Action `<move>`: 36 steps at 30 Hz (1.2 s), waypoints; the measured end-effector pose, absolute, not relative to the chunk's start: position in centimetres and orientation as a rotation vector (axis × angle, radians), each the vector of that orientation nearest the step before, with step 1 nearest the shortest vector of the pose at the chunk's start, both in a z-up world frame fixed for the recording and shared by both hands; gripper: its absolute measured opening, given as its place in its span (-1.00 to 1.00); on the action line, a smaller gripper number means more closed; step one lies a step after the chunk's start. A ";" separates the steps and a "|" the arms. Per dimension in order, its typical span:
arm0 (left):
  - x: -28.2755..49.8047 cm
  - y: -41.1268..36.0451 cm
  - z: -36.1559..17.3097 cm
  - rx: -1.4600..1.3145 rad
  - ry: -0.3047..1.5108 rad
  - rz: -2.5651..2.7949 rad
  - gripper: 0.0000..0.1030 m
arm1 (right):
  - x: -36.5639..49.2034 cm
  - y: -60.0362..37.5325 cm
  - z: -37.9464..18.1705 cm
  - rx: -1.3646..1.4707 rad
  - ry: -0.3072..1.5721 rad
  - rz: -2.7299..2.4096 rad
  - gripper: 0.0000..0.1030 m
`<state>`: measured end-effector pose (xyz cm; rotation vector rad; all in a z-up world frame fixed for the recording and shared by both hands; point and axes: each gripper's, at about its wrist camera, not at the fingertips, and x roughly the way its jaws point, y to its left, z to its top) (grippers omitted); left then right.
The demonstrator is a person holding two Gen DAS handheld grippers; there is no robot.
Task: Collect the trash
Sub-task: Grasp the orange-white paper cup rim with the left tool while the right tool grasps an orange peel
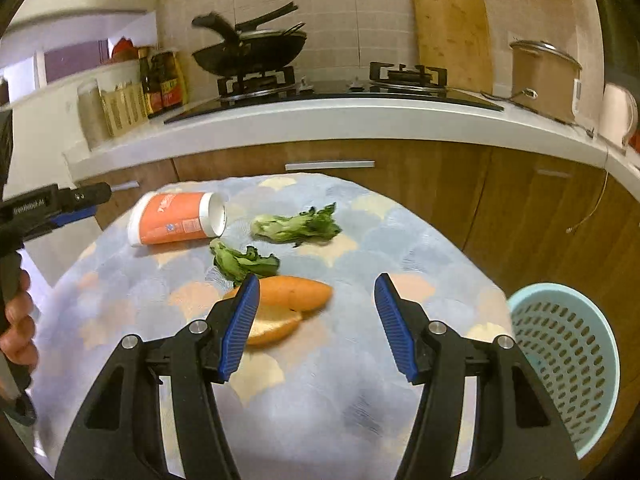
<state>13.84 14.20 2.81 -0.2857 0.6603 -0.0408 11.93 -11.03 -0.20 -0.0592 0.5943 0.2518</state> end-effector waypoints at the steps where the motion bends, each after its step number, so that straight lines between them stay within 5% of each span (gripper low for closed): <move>1: 14.4 14.7 2.4 -0.293 0.674 -0.053 0.17 | 11.9 -10.4 -0.5 -0.069 0.583 0.243 0.09; 12: 20.0 15.5 -1.2 -0.261 0.788 -0.153 0.13 | 11.8 -11.1 -1.3 -0.017 0.554 0.214 0.09; 17: 18.4 14.0 -1.3 -0.269 0.798 -0.287 -0.32 | 11.5 -10.3 -1.4 -0.053 0.545 0.221 0.09; 30: 19.6 9.9 -3.1 -0.244 0.858 -0.280 -0.32 | 12.0 -11.4 -1.5 0.011 0.568 0.222 0.09; 33: 19.8 9.7 -3.9 -0.254 0.871 -0.265 -0.72 | 11.9 -11.1 -1.5 -0.006 0.565 0.225 0.09; 36: 19.1 9.8 -3.4 -0.241 0.832 -0.243 -0.85 | 11.8 -10.8 -1.6 -0.015 0.571 0.237 0.09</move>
